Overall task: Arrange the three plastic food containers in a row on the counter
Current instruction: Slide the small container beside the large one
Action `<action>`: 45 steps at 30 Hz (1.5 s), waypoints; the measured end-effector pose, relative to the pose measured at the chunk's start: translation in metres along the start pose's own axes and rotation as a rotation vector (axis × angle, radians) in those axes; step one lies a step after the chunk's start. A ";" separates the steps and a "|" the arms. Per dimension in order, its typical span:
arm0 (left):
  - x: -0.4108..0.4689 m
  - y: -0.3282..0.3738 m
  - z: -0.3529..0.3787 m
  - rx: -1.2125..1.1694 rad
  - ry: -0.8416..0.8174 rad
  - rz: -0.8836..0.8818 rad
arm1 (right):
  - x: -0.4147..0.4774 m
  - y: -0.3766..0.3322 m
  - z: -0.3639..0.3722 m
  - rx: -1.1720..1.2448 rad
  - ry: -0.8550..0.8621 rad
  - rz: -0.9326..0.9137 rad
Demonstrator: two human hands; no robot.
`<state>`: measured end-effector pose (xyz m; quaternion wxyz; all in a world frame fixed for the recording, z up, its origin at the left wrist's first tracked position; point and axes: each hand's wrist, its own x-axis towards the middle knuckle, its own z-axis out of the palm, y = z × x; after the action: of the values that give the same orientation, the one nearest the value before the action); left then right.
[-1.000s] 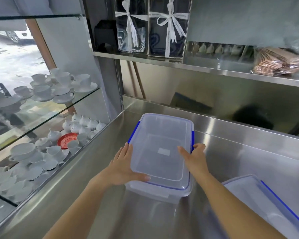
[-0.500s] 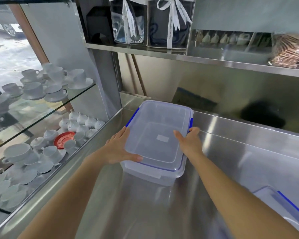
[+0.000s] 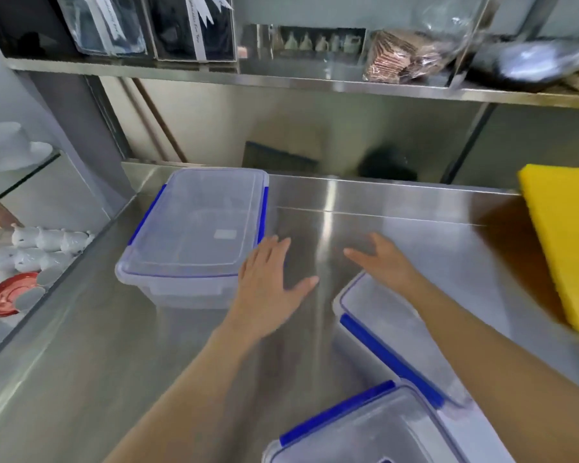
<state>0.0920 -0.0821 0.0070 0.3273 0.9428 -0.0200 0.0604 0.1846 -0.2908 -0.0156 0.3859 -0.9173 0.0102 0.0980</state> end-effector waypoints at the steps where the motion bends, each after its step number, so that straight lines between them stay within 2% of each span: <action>1: -0.004 0.011 0.016 -0.004 -0.071 -0.007 | -0.008 0.013 -0.009 -0.023 0.001 0.017; 3: -0.009 0.027 0.044 0.015 -0.225 -0.074 | -0.026 0.038 -0.024 -0.201 0.058 0.062; 5: -0.012 0.035 0.061 -0.040 -0.395 -0.245 | -0.039 0.058 -0.037 -0.310 0.073 0.117; 8: -0.017 0.041 0.077 -0.165 -0.571 -0.424 | -0.057 0.087 -0.049 -0.281 -0.021 0.250; 12: -0.023 0.050 0.094 -0.381 -0.616 -0.515 | -0.067 0.105 -0.057 -0.153 -0.022 0.258; 14: -0.024 0.054 0.100 -0.461 -0.575 -0.550 | -0.066 0.105 -0.058 -0.129 -0.020 0.227; 18: -0.013 0.056 0.102 -0.714 -0.310 -0.605 | -0.055 0.097 -0.056 -0.086 0.059 0.158; 22: 0.010 0.047 0.094 -0.802 -0.081 -0.571 | -0.036 0.074 -0.044 0.150 0.126 0.123; 26: 0.031 0.028 0.081 -0.871 -0.062 -0.582 | -0.015 0.054 -0.021 0.258 0.178 0.132; 31: 0.055 0.003 0.073 -0.979 -0.157 -0.392 | 0.007 0.040 0.005 0.540 0.156 0.152; 33: 0.067 -0.005 0.073 -0.862 -0.250 -0.329 | 0.011 0.039 0.015 0.651 0.053 0.123; 37: 0.092 -0.019 0.068 -0.691 -0.360 -0.368 | 0.021 0.041 0.022 0.712 -0.084 -0.001; 40: 0.109 -0.022 0.072 -0.535 -0.290 -0.332 | 0.032 0.031 0.026 0.737 -0.045 -0.022; 43: 0.121 -0.023 0.082 -0.149 -0.174 -0.221 | 0.041 0.016 0.038 0.676 0.090 -0.020; 45: 0.126 -0.025 0.087 0.096 -0.104 -0.171 | 0.047 0.012 0.043 0.614 0.121 -0.017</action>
<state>0.2280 -0.1163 -0.0603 0.2841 0.9575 0.0464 -0.0159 0.2218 -0.2658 -0.0619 0.6444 -0.7620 0.0547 0.0325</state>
